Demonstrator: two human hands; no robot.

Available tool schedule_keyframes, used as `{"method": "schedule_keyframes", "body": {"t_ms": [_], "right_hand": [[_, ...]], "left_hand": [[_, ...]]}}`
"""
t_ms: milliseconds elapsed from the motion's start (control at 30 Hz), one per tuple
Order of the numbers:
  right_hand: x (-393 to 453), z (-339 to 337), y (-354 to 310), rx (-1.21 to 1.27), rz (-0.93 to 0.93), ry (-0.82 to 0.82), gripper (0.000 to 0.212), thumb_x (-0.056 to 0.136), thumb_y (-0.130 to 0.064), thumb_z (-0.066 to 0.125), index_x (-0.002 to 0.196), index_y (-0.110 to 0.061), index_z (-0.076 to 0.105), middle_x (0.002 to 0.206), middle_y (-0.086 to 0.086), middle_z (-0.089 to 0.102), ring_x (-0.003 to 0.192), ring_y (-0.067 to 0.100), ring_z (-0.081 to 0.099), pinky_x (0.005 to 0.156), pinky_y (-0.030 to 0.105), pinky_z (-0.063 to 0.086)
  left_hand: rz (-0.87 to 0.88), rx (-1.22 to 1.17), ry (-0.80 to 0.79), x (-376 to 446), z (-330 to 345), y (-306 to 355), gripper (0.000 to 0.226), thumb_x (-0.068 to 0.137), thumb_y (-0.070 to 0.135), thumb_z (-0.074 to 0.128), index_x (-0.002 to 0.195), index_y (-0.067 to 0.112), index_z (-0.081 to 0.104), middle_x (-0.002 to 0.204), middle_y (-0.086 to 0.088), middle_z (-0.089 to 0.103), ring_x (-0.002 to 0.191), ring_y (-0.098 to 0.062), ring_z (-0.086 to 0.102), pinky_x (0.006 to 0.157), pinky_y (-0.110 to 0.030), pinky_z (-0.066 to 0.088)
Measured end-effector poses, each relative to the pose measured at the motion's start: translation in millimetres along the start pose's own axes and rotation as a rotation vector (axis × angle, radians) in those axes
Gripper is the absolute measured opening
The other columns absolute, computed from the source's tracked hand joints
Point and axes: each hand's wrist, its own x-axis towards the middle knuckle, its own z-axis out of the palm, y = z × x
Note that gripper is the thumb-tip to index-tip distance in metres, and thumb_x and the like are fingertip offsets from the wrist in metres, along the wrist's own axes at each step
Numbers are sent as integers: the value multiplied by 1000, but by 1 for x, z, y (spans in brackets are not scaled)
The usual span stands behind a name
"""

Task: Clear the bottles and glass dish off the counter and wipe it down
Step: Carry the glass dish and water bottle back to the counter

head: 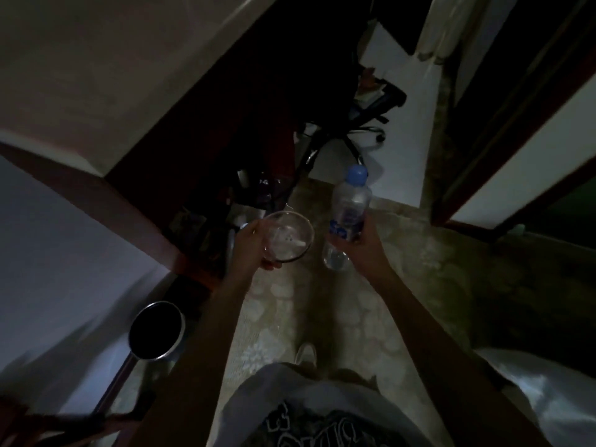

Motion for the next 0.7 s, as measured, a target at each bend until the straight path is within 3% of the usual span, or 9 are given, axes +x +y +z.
{"method": "schedule_keyframes", "body": {"t_ms": [67, 133, 233, 333, 433, 600, 700], "right_hand": [[51, -1, -24, 15, -45, -9, 61, 72, -9, 83, 122, -12, 47, 115, 3, 63, 101, 12, 65, 89, 33, 53], [102, 0, -46, 49, -81, -43, 61, 73, -7, 82, 123, -9, 46, 108, -4, 63, 91, -2, 63, 81, 25, 53], [179, 7, -71, 76, -129, -127, 64, 74, -10, 81, 128, -8, 46, 111, -3, 63, 93, -1, 63, 83, 21, 55], [260, 16, -101, 128, -180, -241, 64, 74, -17, 83, 126, -21, 46, 120, 1, 62, 104, 12, 63, 89, 29, 55], [333, 27, -147, 104, -293, -406, 56, 72, -24, 84, 112, -36, 47, 116, -4, 62, 105, 10, 63, 90, 33, 54], [432, 61, -242, 139, -456, -585, 67, 65, -35, 84, 120, -17, 49, 118, 7, 60, 106, 13, 63, 92, 30, 52], [482, 97, -286, 128, -511, -677, 71, 62, -40, 83, 121, -20, 49, 120, 6, 61, 108, 15, 63, 95, 37, 53]], "left_hand": [[37, -37, 47, 34, 8, 40, 17, 101, 18, 49, 93, 20, 63, 75, 2, 59, 38, -6, 61, 39, -32, 52], [81, -27, 56, 71, 14, 77, 19, 99, 14, 51, 90, 18, 66, 80, 0, 62, 58, -15, 65, 33, -29, 51], [150, 36, 116, 123, 19, 124, 23, 99, 7, 48, 96, 14, 70, 91, 1, 65, 74, -21, 62, 35, -25, 51], [181, 31, 180, 164, 28, 172, 22, 100, 8, 45, 103, 11, 67, 84, 1, 61, 57, -19, 62, 32, -24, 48], [174, -5, 267, 190, 33, 226, 19, 101, 15, 43, 107, 12, 61, 76, -9, 58, 37, -11, 59, 35, -23, 48], [188, -37, 461, 223, 6, 309, 25, 101, 8, 38, 109, 10, 61, 75, -8, 54, 29, -12, 54, 30, -20, 45], [237, -110, 612, 243, -18, 343, 33, 89, -5, 37, 99, 8, 65, 56, 0, 60, 27, -14, 53, 31, -16, 42]]}}
